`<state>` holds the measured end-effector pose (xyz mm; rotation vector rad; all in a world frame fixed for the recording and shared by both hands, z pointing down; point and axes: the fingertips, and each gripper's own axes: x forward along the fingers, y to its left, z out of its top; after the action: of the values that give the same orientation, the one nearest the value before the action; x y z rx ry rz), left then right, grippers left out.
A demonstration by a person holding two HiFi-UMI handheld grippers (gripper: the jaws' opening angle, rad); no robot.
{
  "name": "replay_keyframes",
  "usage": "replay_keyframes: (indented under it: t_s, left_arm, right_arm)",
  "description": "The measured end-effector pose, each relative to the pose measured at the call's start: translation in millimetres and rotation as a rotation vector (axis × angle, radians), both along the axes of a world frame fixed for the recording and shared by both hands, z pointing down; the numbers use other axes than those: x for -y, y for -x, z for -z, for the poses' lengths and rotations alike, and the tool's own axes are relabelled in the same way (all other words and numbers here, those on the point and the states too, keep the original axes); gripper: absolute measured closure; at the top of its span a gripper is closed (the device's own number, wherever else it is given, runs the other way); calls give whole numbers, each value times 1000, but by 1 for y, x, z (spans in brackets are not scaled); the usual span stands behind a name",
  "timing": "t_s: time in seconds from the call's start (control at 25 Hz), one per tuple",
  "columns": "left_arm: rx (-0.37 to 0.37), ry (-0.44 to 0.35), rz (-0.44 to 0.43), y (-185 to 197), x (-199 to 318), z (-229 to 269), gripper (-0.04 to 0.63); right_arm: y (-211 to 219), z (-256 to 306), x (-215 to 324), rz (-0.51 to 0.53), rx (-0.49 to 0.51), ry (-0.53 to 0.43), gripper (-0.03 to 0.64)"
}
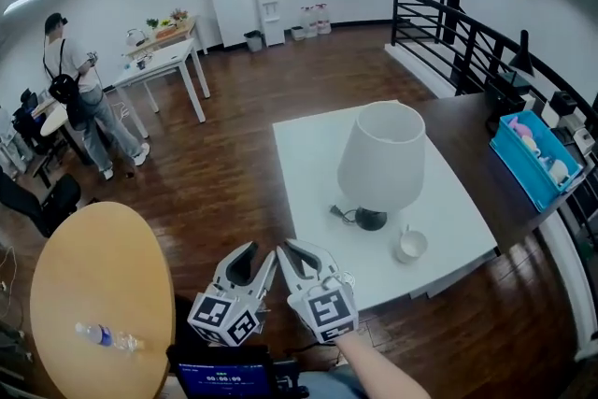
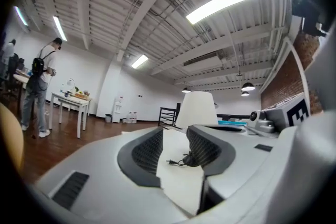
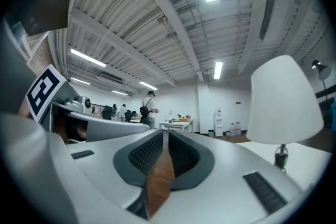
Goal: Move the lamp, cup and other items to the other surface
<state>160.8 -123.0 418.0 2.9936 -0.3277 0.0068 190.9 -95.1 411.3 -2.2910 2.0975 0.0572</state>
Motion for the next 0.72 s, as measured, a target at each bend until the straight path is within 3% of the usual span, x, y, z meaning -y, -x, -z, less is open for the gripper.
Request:
replay_keyframes:
  t_s: [0.16,0.24,0.32,0.52,0.72]
  left_arm:
    - [32,-40,-143,-49,-43,0,423]
    - [35,-30,-185,-71,-62,-2,422]
    - [34,-9,-215,-92,-78,-7,420]
    - [39,-34,-280,-138,-115,-14,471]
    - [36,-54,-327,-178,-149,-28,534]
  right_arm:
    - [-48,0,-45,-126,4,15,567]
    - [-74,-6,-71,-188,5,28,499]
    - [-102,-19,-101,-259,-2,49,477]
    - [-162,-55,-169,-424,21,121,428]
    - [-198,-86,-201,-476,40,180,402]
